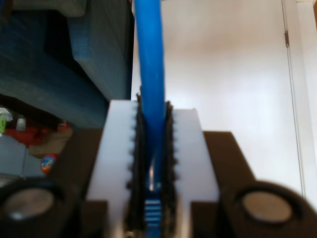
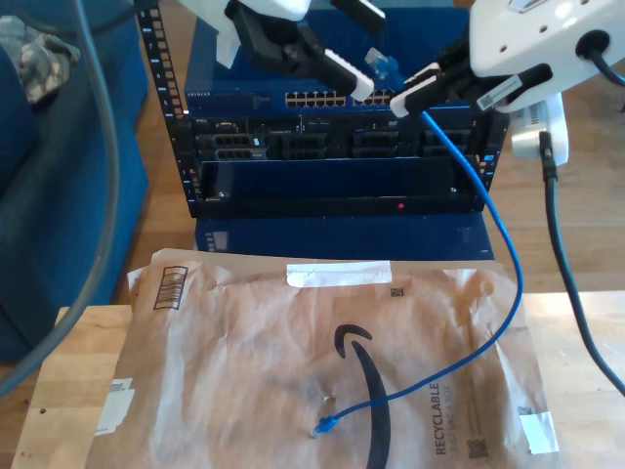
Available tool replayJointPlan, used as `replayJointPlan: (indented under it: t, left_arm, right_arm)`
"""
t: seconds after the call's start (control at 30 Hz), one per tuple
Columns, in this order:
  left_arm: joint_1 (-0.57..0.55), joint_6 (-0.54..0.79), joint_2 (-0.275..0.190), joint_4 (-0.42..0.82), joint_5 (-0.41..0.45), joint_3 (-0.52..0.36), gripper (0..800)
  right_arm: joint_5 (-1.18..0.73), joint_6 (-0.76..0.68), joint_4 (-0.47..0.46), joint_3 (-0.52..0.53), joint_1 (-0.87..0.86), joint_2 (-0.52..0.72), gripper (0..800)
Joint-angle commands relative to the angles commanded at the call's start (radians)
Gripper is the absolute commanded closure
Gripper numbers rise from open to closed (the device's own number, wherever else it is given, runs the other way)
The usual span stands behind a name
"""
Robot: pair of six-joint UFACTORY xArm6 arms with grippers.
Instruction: Grab the cable and plug it in
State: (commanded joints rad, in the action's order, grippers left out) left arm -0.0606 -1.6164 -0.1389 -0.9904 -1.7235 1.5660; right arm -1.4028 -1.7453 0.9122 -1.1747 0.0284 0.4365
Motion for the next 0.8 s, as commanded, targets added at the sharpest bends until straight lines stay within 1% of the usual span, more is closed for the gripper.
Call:
replayJointPlan:
  t: [0.5,0.8]
  left_arm:
    - [0.002,0.000,0.002,0.018,-0.009,-0.002,1]
    - [0.000,0.000,0.002,0.052,-0.009,-0.005,1]
  right_arm:
    - [0.000,0.000,0.000,0.000,0.011,-0.003,794]
    - [0.000,0.000,0.000,0.000,0.011,-0.003,794]
